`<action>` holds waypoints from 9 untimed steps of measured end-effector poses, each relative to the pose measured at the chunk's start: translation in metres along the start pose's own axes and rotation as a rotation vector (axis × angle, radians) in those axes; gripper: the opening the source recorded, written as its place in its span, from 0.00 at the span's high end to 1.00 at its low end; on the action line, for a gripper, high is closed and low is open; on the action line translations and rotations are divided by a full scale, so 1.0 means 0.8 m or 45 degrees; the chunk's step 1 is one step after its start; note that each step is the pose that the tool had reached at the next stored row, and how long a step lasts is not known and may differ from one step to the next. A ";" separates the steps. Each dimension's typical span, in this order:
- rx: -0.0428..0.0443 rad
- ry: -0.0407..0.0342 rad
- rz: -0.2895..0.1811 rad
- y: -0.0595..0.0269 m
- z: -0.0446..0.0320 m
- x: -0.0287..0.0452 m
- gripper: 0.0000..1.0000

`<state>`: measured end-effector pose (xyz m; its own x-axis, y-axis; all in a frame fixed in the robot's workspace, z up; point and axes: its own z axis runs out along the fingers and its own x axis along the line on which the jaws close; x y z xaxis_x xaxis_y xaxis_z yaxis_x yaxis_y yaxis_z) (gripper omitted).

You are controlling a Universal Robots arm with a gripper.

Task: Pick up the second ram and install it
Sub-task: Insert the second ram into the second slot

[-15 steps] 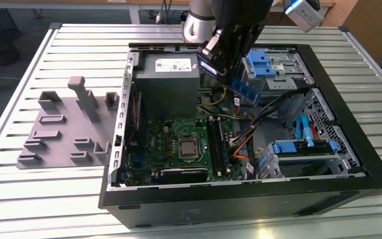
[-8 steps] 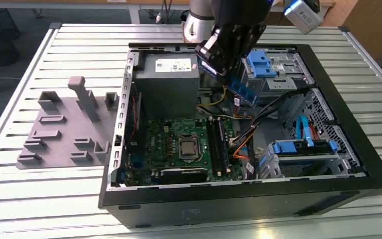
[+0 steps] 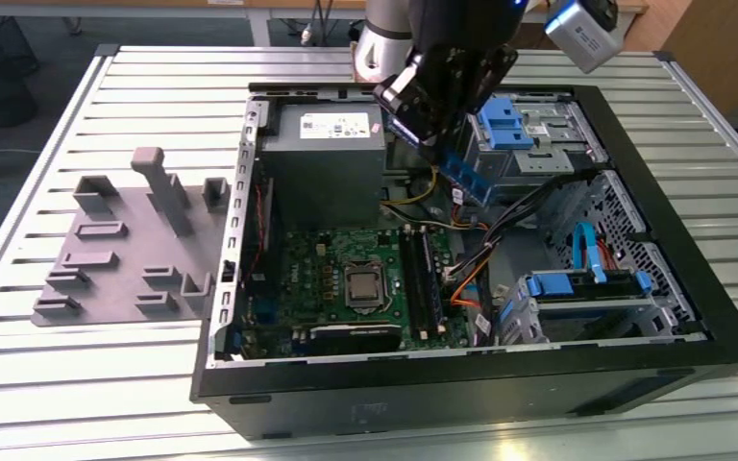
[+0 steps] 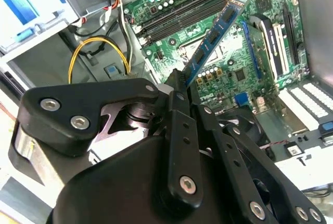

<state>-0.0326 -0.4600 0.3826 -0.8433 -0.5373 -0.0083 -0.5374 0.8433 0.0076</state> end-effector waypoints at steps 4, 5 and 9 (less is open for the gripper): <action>0.000 -0.0004 0.054 0.000 0.0004 0.0000 0.86; 0.001 -0.0006 0.069 0.000 0.0005 0.0000 0.86; 0.001 -0.0010 0.127 0.000 0.0010 0.0000 0.86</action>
<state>-0.0326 -0.4600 0.3817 -0.8925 -0.4509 -0.0083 -0.4510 0.8925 0.0077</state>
